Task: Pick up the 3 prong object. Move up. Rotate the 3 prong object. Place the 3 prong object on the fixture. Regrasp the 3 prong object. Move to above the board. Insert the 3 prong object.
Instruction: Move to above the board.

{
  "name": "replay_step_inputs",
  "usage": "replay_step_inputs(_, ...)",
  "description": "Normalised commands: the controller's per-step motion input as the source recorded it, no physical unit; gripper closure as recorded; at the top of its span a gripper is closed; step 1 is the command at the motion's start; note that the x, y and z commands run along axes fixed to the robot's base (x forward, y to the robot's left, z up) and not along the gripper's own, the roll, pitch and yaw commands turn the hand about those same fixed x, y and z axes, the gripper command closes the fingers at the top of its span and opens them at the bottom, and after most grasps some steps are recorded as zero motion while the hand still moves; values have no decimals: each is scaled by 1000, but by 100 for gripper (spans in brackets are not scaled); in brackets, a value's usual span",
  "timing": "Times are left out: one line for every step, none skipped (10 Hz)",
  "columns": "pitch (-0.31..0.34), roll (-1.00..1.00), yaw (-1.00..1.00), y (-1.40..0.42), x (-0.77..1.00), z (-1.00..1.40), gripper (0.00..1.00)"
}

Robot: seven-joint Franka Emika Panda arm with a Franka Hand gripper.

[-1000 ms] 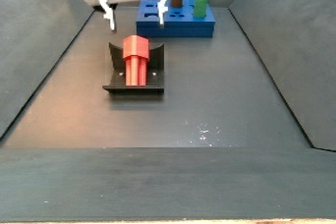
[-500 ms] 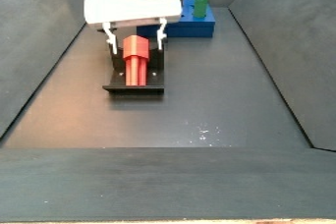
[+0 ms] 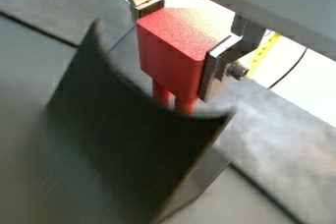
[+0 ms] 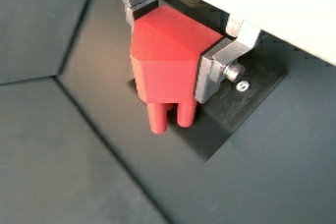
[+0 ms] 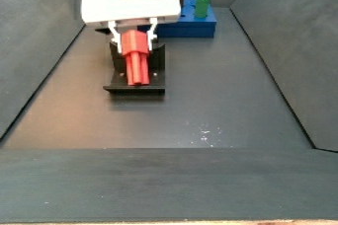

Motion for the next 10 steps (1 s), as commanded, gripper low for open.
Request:
replay_step_inputs(-83, 1, -267, 212, -58, 1000, 100)
replay_step_inputs(-24, -33, -242, 211, -58, 1000, 100)
replay_step_inputs(6, -41, -218, 209, -59, 1000, 100)
replay_step_inputs(38, -41, -174, 204, -64, 1000, 100)
replay_step_inputs(53, -40, -153, 202, -64, 1000, 100)
replay_step_inputs(83, -37, -110, 196, -66, 1000, 100)
replay_step_inputs(105, -37, -80, 190, -67, 1000, 100)
replay_step_inputs(126, -38, -39, 179, -66, 1000, 100)
replay_step_inputs(133, -36, -20, 174, -67, 1000, 100)
replay_step_inputs(138, -43, 17, 161, -66, 1000, 100)
